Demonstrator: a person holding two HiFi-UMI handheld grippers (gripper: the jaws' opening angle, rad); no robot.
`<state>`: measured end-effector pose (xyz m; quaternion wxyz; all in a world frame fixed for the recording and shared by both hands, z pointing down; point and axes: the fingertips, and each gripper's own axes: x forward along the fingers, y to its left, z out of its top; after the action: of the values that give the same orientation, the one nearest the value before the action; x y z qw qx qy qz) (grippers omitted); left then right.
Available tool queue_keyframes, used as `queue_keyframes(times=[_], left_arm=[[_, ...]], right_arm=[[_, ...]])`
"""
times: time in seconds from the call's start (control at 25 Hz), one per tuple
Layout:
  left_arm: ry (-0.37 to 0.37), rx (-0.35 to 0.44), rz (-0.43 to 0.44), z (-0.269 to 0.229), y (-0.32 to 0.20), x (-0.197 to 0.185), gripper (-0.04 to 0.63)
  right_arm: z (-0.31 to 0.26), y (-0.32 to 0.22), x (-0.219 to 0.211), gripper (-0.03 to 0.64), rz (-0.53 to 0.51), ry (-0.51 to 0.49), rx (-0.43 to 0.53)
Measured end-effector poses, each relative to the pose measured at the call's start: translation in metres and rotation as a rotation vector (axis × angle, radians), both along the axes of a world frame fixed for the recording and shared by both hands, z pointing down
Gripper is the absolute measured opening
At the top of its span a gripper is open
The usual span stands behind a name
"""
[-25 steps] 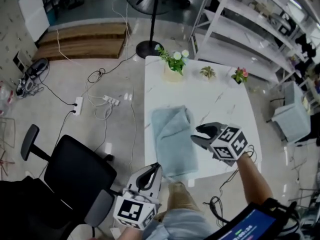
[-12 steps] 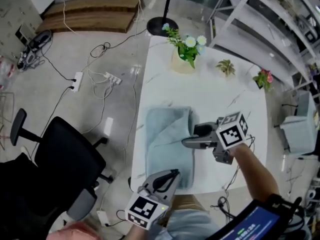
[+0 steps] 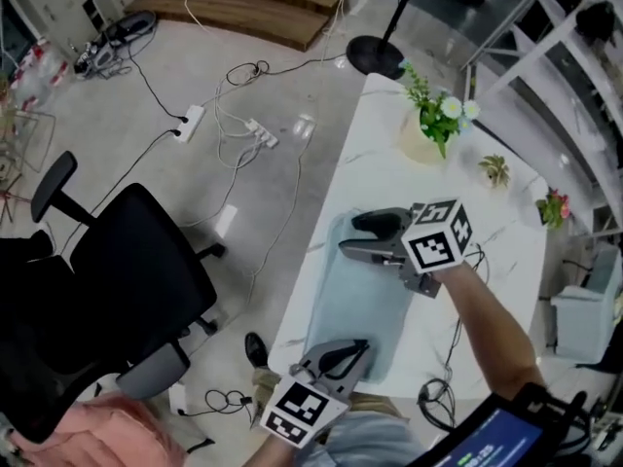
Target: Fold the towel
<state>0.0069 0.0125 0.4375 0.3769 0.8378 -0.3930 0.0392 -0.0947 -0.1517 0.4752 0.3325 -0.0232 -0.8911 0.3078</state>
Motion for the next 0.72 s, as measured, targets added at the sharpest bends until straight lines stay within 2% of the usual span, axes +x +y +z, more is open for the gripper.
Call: queue_keyframes(times=[0.08, 0.12, 0.16, 0.24, 0.4, 0.44, 0.48, 0.56, 0.72], left_arm=[[0.001, -0.002, -0.015, 0.0, 0.003, -0.002, 0.014], [0.002, -0.001, -0.025, -0.001, 0.004, -0.005, 0.014], [0.003, 0.0, -0.038, -0.002, 0.005, -0.008, 0.014], [0.005, -0.007, -0.062, -0.001, 0.008, -0.013, 0.014], [-0.008, -0.025, -0.078, 0.006, 0.012, -0.011, 0.014], [-0.011, -0.026, -0.082, 0.007, 0.011, -0.011, 0.014], [-0.015, -0.027, -0.085, 0.009, 0.011, -0.011, 0.014], [-0.021, -0.03, -0.084, 0.013, 0.011, -0.01, 0.014], [-0.032, -0.031, -0.069, 0.021, 0.015, -0.006, 0.014]], right_arm=[[-0.005, 0.0, -0.005, 0.202, -0.043, -0.011, 0.078], [-0.018, -0.003, -0.006, 0.169, -0.061, -0.033, 0.149], [-0.03, -0.009, -0.006, 0.17, -0.076, -0.039, 0.233], [-0.034, -0.024, 0.0, 0.176, -0.098, 0.011, 0.364], [0.001, -0.039, 0.012, 0.179, -0.148, 0.151, 0.412], [0.009, -0.04, 0.012, 0.155, -0.169, 0.18, 0.431], [0.014, -0.041, 0.012, 0.065, -0.185, 0.197, 0.458], [0.004, -0.04, 0.006, 0.035, -0.178, 0.154, 0.509], [-0.055, -0.031, -0.011, 0.037, -0.124, -0.088, 0.597]])
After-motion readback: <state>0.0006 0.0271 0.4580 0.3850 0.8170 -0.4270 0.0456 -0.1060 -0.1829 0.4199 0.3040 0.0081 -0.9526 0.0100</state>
